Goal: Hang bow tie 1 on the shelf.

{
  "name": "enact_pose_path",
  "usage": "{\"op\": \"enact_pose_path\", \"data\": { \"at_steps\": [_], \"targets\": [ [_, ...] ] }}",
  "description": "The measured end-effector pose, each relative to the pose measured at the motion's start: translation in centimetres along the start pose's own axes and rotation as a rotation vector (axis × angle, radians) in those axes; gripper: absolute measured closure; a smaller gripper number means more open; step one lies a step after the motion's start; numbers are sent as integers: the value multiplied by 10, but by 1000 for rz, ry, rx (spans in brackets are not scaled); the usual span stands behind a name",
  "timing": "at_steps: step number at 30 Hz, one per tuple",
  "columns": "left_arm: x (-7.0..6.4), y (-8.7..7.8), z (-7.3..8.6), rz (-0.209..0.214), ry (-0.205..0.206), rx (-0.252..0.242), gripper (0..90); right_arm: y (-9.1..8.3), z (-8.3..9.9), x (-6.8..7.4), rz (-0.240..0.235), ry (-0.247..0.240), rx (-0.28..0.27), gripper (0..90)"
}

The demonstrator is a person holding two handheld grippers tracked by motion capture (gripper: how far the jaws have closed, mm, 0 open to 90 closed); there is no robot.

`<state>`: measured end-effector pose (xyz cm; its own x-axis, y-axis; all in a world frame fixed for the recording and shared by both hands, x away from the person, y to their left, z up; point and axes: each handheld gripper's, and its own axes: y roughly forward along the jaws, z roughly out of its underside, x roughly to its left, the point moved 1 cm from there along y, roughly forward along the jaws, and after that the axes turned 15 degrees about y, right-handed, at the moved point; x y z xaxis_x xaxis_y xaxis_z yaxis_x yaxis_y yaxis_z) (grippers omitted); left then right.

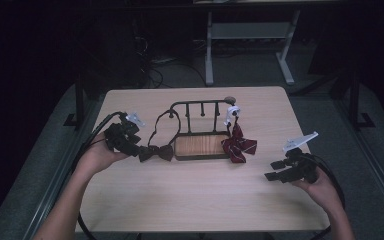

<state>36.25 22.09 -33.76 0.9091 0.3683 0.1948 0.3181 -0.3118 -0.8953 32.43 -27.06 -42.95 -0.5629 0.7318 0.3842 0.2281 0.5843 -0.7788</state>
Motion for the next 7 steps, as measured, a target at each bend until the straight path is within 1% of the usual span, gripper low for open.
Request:
{"op": "enact_pose_path", "data": {
  "at_steps": [7],
  "targets": [
    [-7, 4, 9, 2, -6, -3, 492, 3, 0, 0, 2, 6, 9, 420]
  ]
}}
